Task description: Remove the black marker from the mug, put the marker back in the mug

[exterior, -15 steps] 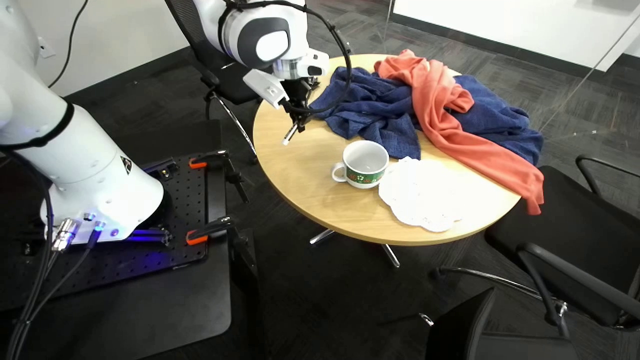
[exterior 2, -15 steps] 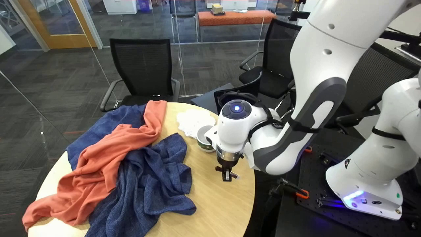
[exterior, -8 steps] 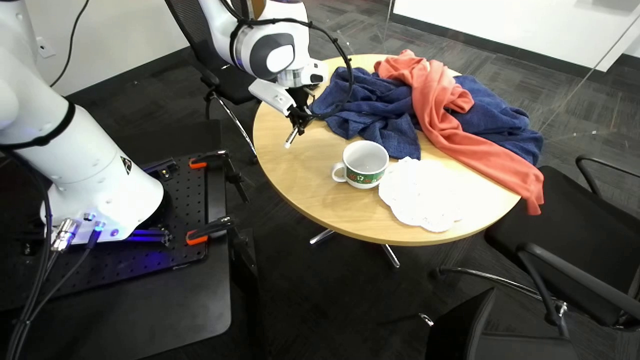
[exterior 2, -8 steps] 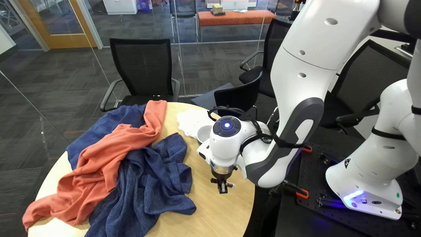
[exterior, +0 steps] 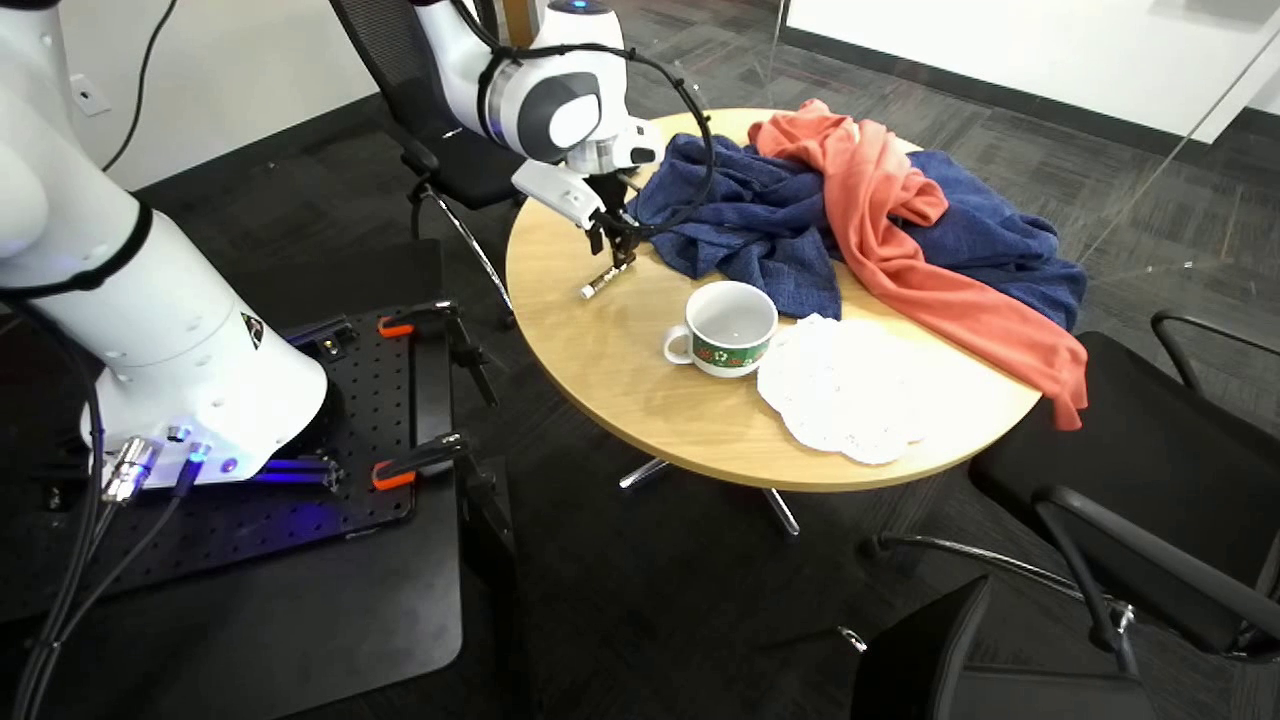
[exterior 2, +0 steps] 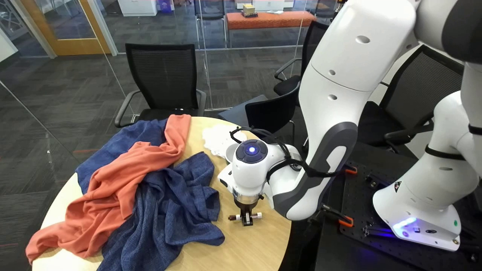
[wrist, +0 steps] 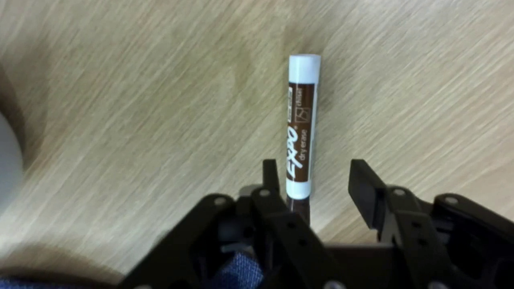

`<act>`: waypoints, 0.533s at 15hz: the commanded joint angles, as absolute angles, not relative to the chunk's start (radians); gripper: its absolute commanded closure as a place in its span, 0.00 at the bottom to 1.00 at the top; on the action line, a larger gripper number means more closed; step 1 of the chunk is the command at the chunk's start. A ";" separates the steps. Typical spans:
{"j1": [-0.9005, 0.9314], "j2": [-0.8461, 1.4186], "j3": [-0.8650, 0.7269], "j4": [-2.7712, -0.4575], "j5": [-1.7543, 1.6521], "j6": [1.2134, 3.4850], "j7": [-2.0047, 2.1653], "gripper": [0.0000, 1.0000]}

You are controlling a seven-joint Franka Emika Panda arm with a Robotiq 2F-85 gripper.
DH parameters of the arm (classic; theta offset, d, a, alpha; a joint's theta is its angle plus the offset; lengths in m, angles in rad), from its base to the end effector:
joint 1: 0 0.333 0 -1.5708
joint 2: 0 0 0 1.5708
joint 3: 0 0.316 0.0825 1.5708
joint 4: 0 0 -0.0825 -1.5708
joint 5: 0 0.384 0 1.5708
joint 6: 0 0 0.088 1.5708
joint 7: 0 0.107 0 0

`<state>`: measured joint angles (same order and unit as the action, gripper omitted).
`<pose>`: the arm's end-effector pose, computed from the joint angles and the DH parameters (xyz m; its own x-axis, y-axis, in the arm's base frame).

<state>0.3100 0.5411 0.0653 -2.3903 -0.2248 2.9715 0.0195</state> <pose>0.4446 0.1952 0.1004 0.8428 0.5364 0.0435 0.5364 -0.8438 0.0131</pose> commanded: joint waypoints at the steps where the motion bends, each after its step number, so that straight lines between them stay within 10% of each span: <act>1: 0.319 0.528 0.054 -2.389 -0.224 3.001 0.008 0.18; 4: 0.305 0.504 0.068 -2.401 -0.217 2.998 0.000 0.00; 8: 0.288 0.486 0.082 -2.401 -0.211 2.974 -0.011 0.00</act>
<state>0.3093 0.5253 0.0677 -2.3805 -0.2238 2.9805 0.0194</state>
